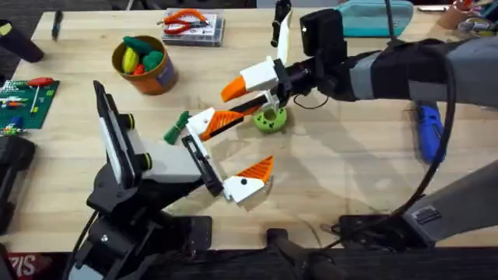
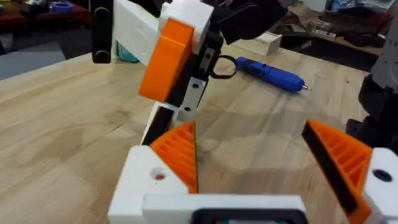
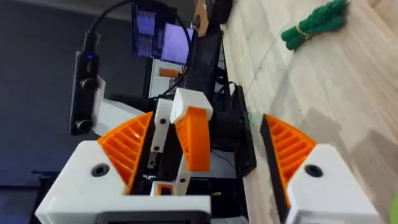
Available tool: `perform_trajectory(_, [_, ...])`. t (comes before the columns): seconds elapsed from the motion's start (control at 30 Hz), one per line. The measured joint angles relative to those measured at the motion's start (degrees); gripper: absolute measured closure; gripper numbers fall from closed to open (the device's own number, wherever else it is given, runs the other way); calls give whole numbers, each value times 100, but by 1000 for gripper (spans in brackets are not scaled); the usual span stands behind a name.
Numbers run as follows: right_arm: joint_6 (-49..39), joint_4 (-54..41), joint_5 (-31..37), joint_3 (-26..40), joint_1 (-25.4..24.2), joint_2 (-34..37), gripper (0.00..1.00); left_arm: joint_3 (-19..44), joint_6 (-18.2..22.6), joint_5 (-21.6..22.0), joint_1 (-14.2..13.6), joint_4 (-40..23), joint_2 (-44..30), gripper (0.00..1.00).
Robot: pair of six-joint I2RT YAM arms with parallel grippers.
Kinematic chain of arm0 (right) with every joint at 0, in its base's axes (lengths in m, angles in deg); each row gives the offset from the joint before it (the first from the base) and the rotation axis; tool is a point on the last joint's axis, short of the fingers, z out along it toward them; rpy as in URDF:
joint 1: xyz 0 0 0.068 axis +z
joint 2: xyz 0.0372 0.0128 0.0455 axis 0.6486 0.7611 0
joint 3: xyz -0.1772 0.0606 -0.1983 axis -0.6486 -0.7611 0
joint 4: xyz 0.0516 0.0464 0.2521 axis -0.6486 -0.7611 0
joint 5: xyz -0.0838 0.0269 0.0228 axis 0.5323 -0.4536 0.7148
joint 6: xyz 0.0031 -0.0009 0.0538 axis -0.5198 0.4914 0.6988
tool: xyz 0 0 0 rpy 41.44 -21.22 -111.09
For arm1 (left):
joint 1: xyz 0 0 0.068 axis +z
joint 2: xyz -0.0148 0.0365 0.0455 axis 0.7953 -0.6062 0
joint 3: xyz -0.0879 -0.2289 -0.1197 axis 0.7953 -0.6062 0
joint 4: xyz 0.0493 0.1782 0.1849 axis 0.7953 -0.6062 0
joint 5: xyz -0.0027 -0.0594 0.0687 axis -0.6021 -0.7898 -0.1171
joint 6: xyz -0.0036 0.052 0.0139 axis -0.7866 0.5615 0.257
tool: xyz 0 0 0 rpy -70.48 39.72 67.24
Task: Pick up the gripper from the table and insert it into the empty holder that is missing its gripper. Then pick up a screw, insert it into the mounting hole, and use the screwdriver to tighten it. Finally, clean up the table by picking up the vegetable and placing it into the bucket.
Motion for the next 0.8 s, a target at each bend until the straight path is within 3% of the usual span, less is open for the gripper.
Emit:
perform_trajectory(0.2, [-120,-362,-32,0,-9,1,105,0,0,0,0,-2,2,13])
perform_trajectory(0.47, [-286,-764,-89,0,60,2,456,0,0,2,0,-1,2,13])
perform_trajectory(0.57, [-291,-899,-95,0,63,2,543,0,-5,0,0,-2,2,13])
perform_trajectory(0.7, [-296,-919,-111,0,63,0,518,0,-18,0,0,-1,2,13])
perform_trajectory(0.8, [-299,-913,-107,0,63,2,335,0,-18,2,0,-2,0,13])
